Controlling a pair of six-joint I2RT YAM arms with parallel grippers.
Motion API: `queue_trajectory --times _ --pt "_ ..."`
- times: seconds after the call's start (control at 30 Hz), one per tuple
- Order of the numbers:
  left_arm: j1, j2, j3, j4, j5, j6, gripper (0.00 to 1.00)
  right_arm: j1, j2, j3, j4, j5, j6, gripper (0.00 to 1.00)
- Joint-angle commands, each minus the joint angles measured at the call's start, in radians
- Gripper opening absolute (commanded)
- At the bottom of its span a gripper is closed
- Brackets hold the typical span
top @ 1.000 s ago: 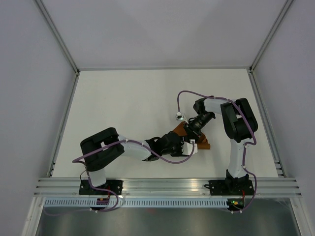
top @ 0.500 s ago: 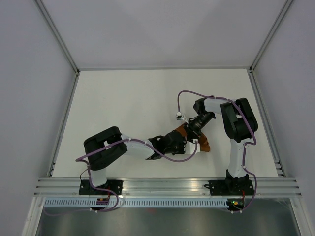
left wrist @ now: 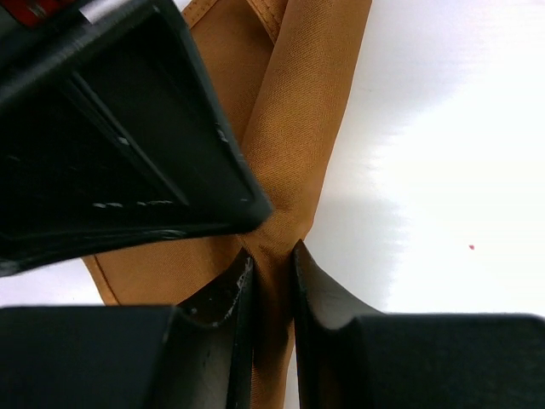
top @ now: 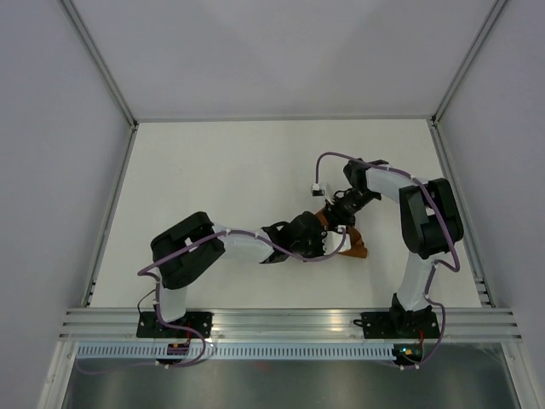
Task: Fold the napkin, place the utensils inside, and roll it up
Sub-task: Roll the napkin with the utensil
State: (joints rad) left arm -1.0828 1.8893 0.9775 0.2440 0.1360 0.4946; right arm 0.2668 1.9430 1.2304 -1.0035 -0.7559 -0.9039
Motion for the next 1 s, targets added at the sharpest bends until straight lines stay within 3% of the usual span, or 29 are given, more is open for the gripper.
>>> queue_trajectory --times 0.0,0.3,0.5,0.83,0.97 --pt "0.007 0.059 0.047 -0.170 0.120 -0.106 0.02 -0.058 -0.093 0.018 0.166 0.055 0.060 0.55" --pt "0.035 0.117 0.182 -0.322 0.117 -0.165 0.02 -0.250 -0.220 0.037 0.259 0.003 0.164 0.57" --pt "0.099 0.175 0.283 -0.446 0.279 -0.251 0.02 -0.394 -0.369 -0.018 0.322 -0.065 0.209 0.58" --pt "0.207 0.304 0.478 -0.669 0.350 -0.337 0.02 -0.397 -0.705 -0.252 0.416 -0.095 0.168 0.66" --pt "0.241 0.358 0.542 -0.745 0.441 -0.370 0.04 -0.321 -0.797 -0.354 0.430 -0.053 0.102 0.66"
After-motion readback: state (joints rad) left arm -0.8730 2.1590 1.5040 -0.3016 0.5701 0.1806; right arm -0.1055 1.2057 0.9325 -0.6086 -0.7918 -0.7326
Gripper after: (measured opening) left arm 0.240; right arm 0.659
